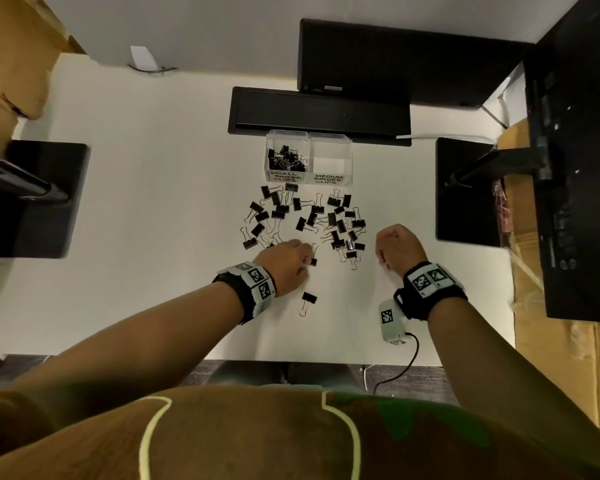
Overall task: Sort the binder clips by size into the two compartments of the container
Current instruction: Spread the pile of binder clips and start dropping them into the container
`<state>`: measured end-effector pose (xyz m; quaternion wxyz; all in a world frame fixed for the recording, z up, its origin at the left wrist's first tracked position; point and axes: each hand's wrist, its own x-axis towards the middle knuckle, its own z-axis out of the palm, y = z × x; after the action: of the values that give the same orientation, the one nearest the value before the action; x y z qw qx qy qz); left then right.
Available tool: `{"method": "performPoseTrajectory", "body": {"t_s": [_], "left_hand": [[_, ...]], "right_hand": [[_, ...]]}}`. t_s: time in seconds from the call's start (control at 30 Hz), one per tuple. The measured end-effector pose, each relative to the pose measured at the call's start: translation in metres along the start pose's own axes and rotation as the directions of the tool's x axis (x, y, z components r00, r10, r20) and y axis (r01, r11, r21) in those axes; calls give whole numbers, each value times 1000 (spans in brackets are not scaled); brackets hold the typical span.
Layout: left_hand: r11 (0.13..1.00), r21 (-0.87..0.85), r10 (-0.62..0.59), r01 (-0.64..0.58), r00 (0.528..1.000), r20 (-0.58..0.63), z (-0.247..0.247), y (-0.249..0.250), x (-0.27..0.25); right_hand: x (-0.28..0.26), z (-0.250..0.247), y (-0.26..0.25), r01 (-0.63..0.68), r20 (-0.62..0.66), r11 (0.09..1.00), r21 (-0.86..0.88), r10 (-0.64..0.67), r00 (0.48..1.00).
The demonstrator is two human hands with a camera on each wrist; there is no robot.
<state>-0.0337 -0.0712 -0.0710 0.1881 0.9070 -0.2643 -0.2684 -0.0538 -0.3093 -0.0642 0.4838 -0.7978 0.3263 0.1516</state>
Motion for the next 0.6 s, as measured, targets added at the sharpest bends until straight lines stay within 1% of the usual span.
{"method": "performPoseTrajectory", "body": {"t_s": [0.07, 0.13, 0.2, 0.27, 0.4, 0.47, 0.6], "left_hand": [[1000, -4, 8, -8, 1000, -15, -1, 7, 6], [999, -4, 36, -36, 999, -38, -1, 16, 13], [998, 10, 68, -68, 996, -56, -1, 26, 19], [997, -4, 75, -75, 996, -57, 0, 34, 25], [998, -14, 54, -55, 998, -32, 5, 37, 32], [999, -19, 32, -32, 999, -29, 7, 34, 32], [998, -54, -18, 16, 999, -35, 9, 23, 27]], "right_hand": [[-3, 8, 6, 53, -8, 987, -153, -54, 998], [-9, 18, 8, 97, 18, 971, -216, -96, 995], [-14, 29, 7, 156, 71, 958, -242, -143, 987], [-16, 36, 5, 197, 104, 945, -260, -175, 979], [-14, 32, 1, 159, 75, 959, -236, -145, 987], [-14, 29, 0, 176, 73, 955, -239, -164, 984], [-17, 36, -2, 224, 145, 926, -303, -188, 972]]}}
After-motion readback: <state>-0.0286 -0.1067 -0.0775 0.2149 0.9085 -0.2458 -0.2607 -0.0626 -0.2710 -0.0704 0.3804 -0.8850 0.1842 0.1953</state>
